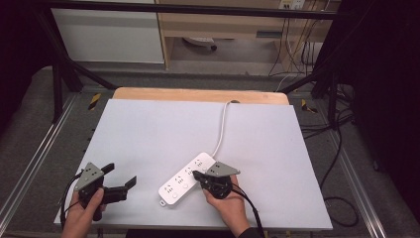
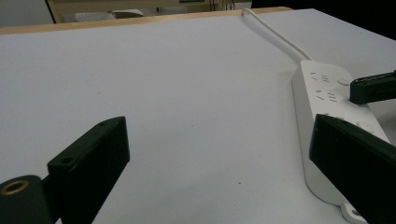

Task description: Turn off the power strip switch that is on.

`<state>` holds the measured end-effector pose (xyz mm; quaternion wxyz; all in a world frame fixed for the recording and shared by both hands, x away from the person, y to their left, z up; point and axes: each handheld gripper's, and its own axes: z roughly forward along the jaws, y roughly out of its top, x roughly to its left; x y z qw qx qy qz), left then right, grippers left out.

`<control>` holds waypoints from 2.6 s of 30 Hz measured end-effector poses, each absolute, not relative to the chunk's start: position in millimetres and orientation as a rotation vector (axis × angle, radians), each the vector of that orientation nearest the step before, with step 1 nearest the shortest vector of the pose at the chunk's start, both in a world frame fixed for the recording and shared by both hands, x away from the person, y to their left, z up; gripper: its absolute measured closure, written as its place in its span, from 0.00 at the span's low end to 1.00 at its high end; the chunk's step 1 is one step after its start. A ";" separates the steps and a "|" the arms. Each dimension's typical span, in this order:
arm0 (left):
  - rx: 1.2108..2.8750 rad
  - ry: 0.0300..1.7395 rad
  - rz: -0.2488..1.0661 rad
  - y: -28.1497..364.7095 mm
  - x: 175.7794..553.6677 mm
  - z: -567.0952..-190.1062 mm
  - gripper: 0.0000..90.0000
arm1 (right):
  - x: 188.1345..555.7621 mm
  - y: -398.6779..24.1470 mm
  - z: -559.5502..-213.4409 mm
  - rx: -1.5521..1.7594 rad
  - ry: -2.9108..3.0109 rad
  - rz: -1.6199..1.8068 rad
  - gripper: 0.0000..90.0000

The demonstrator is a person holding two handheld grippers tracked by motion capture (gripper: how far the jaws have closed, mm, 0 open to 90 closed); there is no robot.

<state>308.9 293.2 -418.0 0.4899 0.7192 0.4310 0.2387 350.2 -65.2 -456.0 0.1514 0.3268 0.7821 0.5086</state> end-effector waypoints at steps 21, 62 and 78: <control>1.754 1.056 0.576 292.6 309.4 -418.9 0.05 | 351.9 -65.9 -456.1 0.951 2.262 1.466 1.00; 1.776 1.062 0.574 291.8 310.0 -420.9 0.05 | 352.6 -63.2 -454.7 0.922 2.276 1.433 1.00; 1.776 1.064 0.574 292.0 309.6 -420.9 0.05 | 351.5 -62.0 -454.4 0.916 2.273 1.419 1.00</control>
